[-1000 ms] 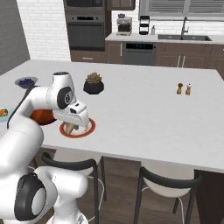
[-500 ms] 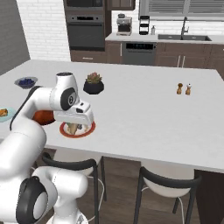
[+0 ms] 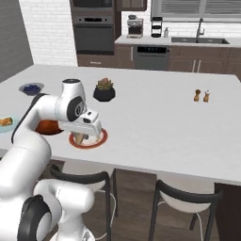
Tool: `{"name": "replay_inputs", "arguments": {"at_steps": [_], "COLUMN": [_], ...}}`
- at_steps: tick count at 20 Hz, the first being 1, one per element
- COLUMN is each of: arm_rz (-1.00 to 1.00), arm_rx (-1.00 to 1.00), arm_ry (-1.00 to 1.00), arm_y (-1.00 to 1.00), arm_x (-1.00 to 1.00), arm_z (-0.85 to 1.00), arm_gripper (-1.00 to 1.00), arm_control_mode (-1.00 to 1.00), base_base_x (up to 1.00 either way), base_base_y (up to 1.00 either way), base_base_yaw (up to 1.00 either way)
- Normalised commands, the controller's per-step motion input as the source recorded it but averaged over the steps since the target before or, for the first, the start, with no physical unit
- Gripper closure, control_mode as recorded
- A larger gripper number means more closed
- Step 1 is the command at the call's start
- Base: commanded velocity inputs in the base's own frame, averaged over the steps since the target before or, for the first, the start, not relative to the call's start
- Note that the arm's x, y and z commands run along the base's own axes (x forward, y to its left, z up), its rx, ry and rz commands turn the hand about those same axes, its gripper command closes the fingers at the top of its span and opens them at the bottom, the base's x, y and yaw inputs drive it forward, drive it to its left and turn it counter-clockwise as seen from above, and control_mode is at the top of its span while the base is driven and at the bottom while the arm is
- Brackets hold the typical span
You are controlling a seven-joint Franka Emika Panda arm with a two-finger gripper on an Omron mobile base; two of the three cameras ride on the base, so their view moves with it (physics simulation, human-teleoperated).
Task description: Pick the chicken drumstick and sweet potato from their plates and place them in the bowl. Then put the bowl in the fridge.
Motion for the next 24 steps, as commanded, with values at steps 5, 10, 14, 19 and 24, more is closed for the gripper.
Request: {"name": "replay_inputs", "arguments": {"at_steps": [5,10,14,19,24], "arm_rz": [0.00,0.00,0.00,0.00,0.00], "arm_rx": [0.00,0.00,0.00,0.00,0.00], "arm_ry": [0.00,0.00,0.00,0.00,0.00], "arm_y": [0.00,0.00,0.00,0.00,0.00], "arm_x": [0.00,0.00,0.00,0.00,0.00], "arm_z": [0.00,0.00,0.00,0.00,0.00], "arm_gripper": [1.00,1.00,1.00,1.00,1.00], "arm_control_mode": [1.00,1.00,1.00,1.00,1.00], "base_base_x": [-0.08,0.00,0.02,0.34,0.58], "base_base_y": [1.00,0.99,0.81,0.27,-0.09], "base_base_yaw": [0.00,0.00,0.00,0.00,0.00]}}
